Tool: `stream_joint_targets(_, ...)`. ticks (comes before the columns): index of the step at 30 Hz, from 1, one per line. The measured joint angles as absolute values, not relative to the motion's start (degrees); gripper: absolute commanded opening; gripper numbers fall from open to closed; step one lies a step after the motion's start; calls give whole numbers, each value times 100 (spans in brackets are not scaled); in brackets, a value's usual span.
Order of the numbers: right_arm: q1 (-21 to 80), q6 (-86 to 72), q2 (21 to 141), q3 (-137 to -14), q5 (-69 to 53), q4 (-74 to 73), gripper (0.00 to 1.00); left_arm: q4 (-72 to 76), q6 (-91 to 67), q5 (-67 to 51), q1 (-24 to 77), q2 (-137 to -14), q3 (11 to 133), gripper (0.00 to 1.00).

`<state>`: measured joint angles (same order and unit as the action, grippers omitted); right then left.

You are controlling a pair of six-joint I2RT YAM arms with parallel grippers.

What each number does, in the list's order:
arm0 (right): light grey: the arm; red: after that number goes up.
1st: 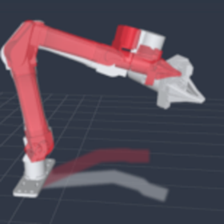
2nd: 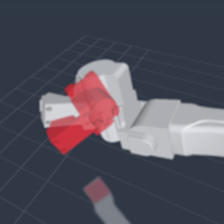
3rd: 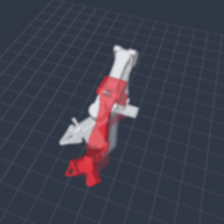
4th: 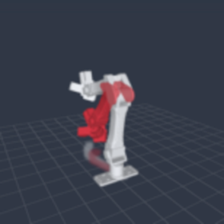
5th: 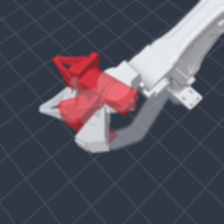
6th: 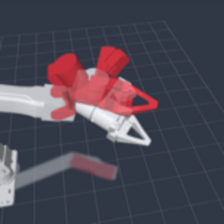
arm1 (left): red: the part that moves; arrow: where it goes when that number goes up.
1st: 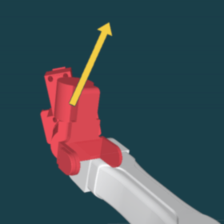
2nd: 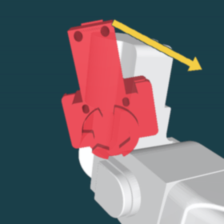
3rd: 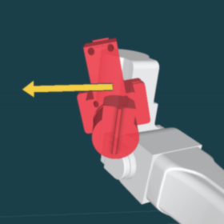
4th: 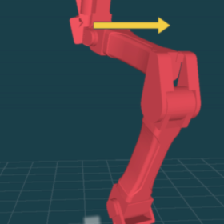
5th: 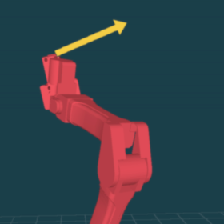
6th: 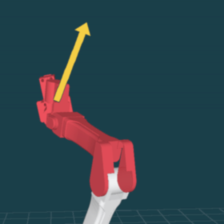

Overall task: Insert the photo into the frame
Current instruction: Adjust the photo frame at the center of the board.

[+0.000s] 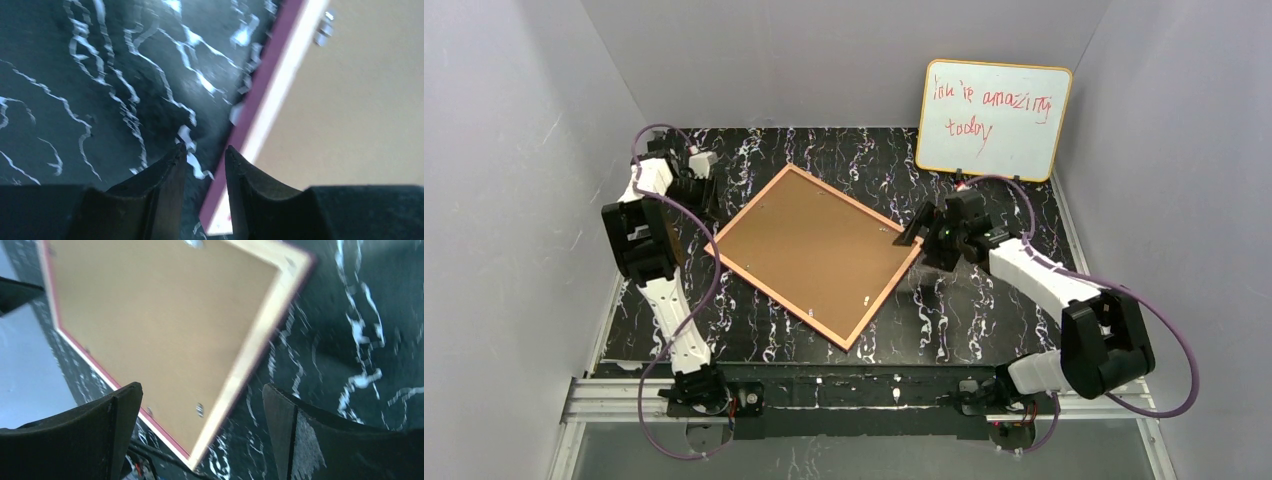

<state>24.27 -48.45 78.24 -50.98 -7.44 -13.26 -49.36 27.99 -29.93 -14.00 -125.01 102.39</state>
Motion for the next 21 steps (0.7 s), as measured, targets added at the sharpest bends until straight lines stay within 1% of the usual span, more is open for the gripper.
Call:
stream_joint_targets(5, 2429, -5238, 7808, -4276, -1035, -1317, 99, -4254, 2095, -2842, -1444, -12857, 10239, 29)
stream_joint_targets(9, 2429, -5391, 7905, -4145, -1247, -1033, 99, -3994, 1997, -3026, -1323, -12818, 10079, 26)
stream_joint_targets(12, 2427, -5496, 8195, -4145, -1441, -600, 99, -3942, 2202, -3267, -1280, -12685, 9782, 26)
stream_joint_targets(15, 2405, -5596, 8648, -4150, -1653, -187, 99, -4069, 2571, -3468, -1267, -12508, 9454, 23)
stream_joint_targets(21, 2193, -5570, 9146, -4519, -1750, -281, 99, -4381, 3463, -3511, -1269, -12180, 8930, 21)
